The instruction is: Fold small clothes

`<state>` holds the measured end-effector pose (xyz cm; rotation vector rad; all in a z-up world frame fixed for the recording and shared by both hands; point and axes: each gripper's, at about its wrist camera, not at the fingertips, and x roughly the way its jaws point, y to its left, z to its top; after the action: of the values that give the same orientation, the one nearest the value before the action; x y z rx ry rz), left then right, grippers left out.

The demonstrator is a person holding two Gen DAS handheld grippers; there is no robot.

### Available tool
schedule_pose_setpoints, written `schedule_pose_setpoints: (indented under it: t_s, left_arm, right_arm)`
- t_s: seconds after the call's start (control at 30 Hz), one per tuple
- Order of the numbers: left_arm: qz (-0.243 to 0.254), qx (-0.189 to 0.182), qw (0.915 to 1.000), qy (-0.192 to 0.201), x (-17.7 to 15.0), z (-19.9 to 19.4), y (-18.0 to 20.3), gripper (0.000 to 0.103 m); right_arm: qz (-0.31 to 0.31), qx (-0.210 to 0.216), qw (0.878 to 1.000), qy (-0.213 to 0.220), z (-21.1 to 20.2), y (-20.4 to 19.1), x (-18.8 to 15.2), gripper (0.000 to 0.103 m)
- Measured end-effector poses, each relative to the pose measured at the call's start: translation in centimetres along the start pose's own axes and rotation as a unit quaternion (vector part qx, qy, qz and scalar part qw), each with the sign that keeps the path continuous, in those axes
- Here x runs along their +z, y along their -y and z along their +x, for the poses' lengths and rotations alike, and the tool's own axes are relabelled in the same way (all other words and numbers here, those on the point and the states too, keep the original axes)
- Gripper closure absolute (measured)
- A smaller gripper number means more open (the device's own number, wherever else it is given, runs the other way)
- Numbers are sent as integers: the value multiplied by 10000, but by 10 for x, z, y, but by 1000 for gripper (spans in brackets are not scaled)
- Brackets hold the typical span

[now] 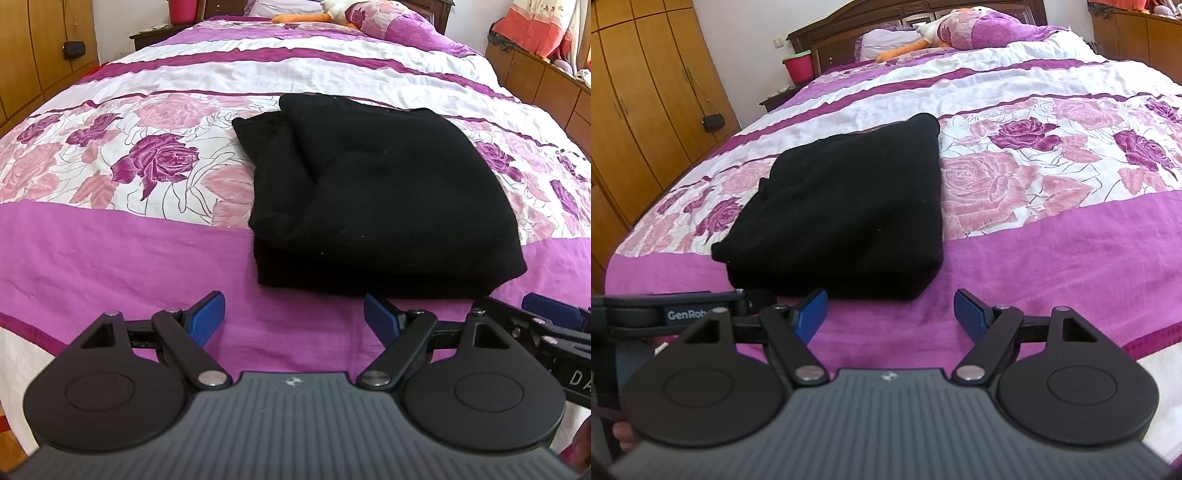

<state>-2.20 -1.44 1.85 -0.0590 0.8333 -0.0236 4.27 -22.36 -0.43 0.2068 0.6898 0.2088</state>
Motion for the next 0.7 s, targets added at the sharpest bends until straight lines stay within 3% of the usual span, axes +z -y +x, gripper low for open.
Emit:
schedule_pose_setpoints:
  t_s: [0.7]
  left_arm:
    - [81,33,9999,104,-2,-4,4,17]
  right_arm:
    - [18,35,10000,4,-2,1,0,26]
